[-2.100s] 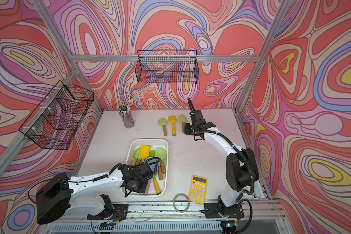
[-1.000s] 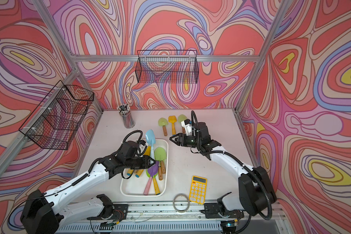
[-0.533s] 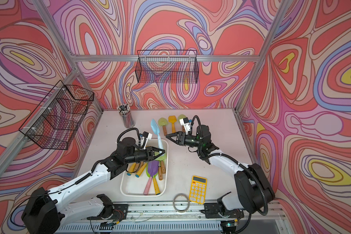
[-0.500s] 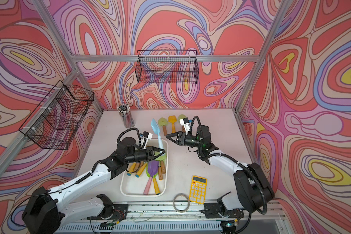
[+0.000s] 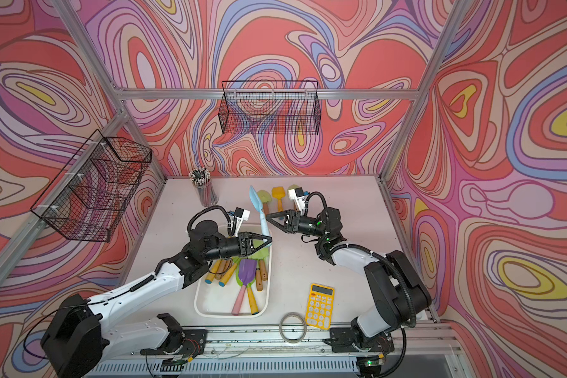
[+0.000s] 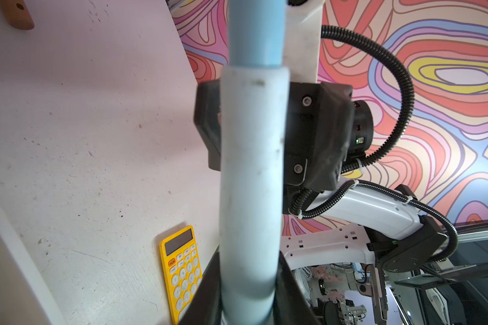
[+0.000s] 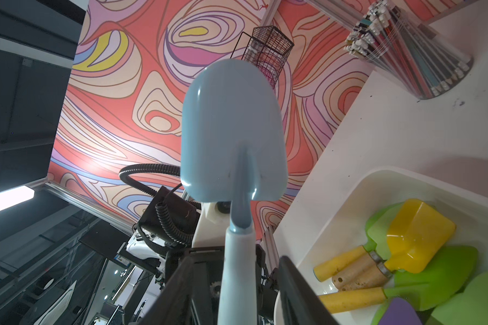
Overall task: Take the shovel out of the storage box
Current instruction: Pick up the shovel from the storage box.
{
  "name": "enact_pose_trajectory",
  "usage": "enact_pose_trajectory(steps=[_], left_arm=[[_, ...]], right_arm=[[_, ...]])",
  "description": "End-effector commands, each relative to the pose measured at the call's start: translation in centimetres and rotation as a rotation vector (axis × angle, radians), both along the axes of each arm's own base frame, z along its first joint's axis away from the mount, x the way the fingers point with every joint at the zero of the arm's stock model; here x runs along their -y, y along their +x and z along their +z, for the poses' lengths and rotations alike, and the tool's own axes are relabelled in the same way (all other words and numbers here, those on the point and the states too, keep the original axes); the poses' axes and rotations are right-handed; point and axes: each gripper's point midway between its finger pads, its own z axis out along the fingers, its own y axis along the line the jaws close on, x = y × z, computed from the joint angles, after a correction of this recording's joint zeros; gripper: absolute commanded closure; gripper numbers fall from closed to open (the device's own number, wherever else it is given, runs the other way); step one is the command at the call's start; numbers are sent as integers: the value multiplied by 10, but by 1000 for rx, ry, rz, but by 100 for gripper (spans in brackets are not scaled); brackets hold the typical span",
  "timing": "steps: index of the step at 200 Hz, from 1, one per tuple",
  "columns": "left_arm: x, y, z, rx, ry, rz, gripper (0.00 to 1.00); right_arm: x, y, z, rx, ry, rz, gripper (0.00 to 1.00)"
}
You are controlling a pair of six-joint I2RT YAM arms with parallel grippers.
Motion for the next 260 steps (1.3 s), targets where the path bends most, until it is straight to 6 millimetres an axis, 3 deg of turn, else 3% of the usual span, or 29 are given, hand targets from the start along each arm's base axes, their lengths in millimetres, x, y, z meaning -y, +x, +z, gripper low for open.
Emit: enact_pose_trajectory(steps=[1, 131, 162, 194, 211, 226, 260], left_arm=[[5, -2, 13, 54, -47, -27, 100], [15, -6, 10, 49, -93, -69, 99], [11, -9, 3, 45, -65, -58, 84], [3, -12, -7, 44, -2, -43, 45], [-3, -13, -12, 43, 36, -26, 29], [-10, -13, -16, 36, 70, -7, 24], [-42, -13, -37, 40, 275, 75, 24]], right_arm=[[-4, -6, 18, 43, 43, 36, 52], [-6, -3, 21, 3, 135, 62, 67], [-8, -2, 21, 13, 119, 62, 83], [-10, 2, 18, 17, 84, 56, 86], [-12, 5, 15, 10, 53, 47, 89], [-13, 8, 13, 9, 26, 40, 89], [-13, 23, -2, -2, -108, -16, 89]])
